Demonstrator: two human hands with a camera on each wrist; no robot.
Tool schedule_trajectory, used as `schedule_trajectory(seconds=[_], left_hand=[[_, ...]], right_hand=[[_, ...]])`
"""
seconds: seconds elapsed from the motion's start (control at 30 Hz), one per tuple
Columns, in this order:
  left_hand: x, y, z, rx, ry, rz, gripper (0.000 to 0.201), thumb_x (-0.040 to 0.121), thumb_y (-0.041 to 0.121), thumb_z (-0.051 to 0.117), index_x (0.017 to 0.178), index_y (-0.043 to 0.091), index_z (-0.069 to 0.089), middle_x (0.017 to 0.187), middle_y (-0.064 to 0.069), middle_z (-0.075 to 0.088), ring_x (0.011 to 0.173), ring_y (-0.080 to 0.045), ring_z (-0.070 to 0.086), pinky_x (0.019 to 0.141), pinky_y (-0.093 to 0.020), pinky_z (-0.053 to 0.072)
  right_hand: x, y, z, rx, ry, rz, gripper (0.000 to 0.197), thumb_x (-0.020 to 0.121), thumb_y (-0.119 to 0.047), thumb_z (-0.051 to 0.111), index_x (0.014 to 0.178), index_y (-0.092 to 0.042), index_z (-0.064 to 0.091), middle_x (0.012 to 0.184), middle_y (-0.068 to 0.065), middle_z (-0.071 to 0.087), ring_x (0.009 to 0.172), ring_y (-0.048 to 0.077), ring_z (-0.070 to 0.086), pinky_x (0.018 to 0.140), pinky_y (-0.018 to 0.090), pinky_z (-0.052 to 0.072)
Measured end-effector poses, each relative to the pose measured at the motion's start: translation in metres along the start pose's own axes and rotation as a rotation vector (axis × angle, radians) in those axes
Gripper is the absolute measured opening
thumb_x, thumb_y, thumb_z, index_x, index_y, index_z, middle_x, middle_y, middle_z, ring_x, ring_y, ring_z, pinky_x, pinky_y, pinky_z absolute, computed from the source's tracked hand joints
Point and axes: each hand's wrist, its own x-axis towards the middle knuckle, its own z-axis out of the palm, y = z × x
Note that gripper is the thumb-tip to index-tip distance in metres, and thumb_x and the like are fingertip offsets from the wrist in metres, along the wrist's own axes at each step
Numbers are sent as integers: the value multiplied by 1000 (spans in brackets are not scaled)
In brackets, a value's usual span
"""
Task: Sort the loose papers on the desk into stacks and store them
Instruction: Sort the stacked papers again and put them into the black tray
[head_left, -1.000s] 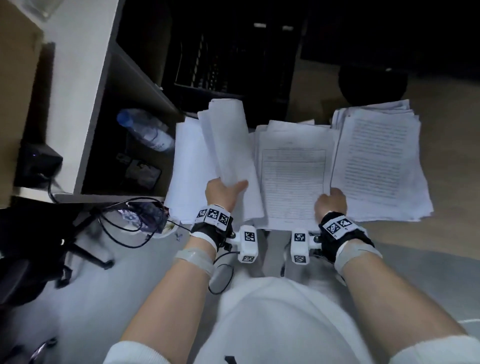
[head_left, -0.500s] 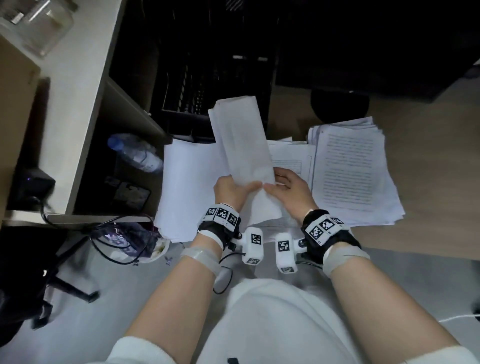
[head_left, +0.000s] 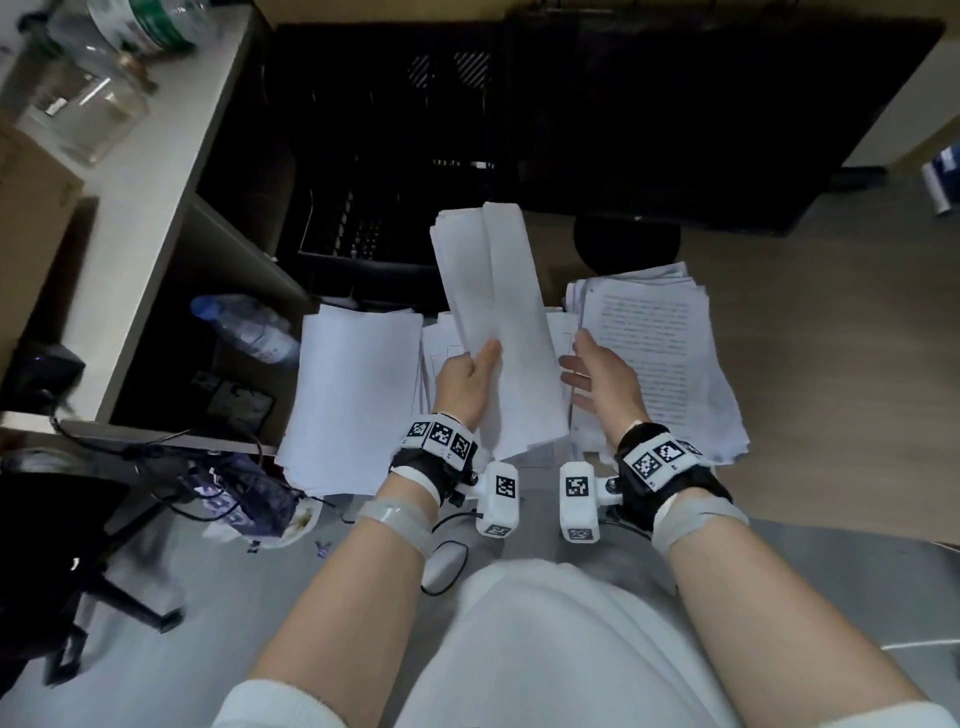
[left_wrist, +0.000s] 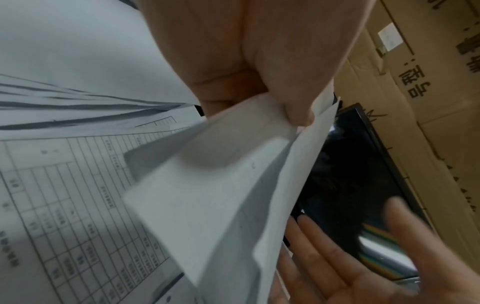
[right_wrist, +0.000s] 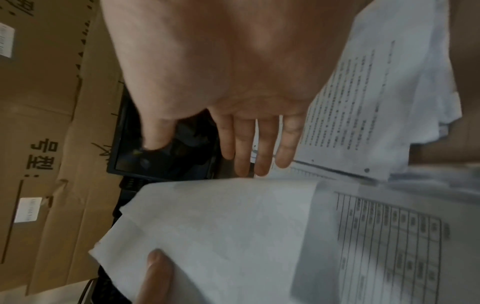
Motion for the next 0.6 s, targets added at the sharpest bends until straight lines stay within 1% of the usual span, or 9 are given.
schedule_trajectory(seconds=[0.07,0.1,0.17,0.23,0.33,0.4,0.5,0.53,0.6], left_hand=[[-7,4,12,-14,-6,-18,48,103,45,47,92,3,68,91,-13,70,82,-23,64,78,-33,51],[-11,4,19,-22,-12,-33,47,103,44,47,93,4,68,93,-12,70,84,-24,65,80,-33,52],[-17,2,32,-5,-14,-39,48,102,43,52,93,-1,69,94,-17,72,85,-31,68,79,-40,55],[-20,0,44,51,-3,-26,47,98,40,59,83,-3,66,84,-19,70,77,-34,66,73,-43,55],[-22,-1,55,102,9,-26,41,94,34,68,65,13,49,64,-6,53,60,-22,51,60,-34,44],[-17,-5,59,149,-8,-37,44,91,37,71,65,14,45,63,-7,48,58,-21,47,60,-34,41],[-8,-8,62,171,-13,-75,44,88,45,72,80,3,61,77,-18,63,70,-33,63,70,-44,54],[-6,-8,62,173,6,-95,43,88,43,72,80,2,62,78,-18,65,72,-33,64,71,-43,54],[-2,-8,56,151,55,-125,36,89,38,72,76,7,58,72,-8,61,70,-26,59,64,-33,49]], right_hand=[[-5,-4,-18,-19,-75,6,53,89,-63,57,125,-24,61,119,-5,68,107,13,65,91,33,51],[-6,-4,-27,-31,-106,8,56,87,-64,58,126,-24,61,119,-6,69,106,13,66,89,32,51],[-9,-4,-43,-50,-142,-12,56,86,-63,61,125,-23,63,115,-8,71,103,9,67,83,27,51],[-8,-2,-57,-99,-101,-66,48,87,-56,65,118,-20,66,110,-10,71,100,6,66,87,25,50],[3,8,-75,-237,15,-134,25,92,-40,67,107,-20,69,108,-7,70,105,14,66,96,32,50],[11,16,-84,-287,56,-113,19,95,-34,63,106,-20,70,111,-3,70,108,19,64,101,37,49],[21,21,-89,-363,101,-82,30,95,-32,60,116,-12,71,118,0,70,112,22,62,105,41,47],[24,22,-89,-384,115,-65,30,95,-30,61,117,-12,71,119,1,70,112,23,62,104,39,47],[30,24,-84,-434,122,-35,29,94,-27,62,115,-9,70,118,4,70,110,24,63,97,32,47]])
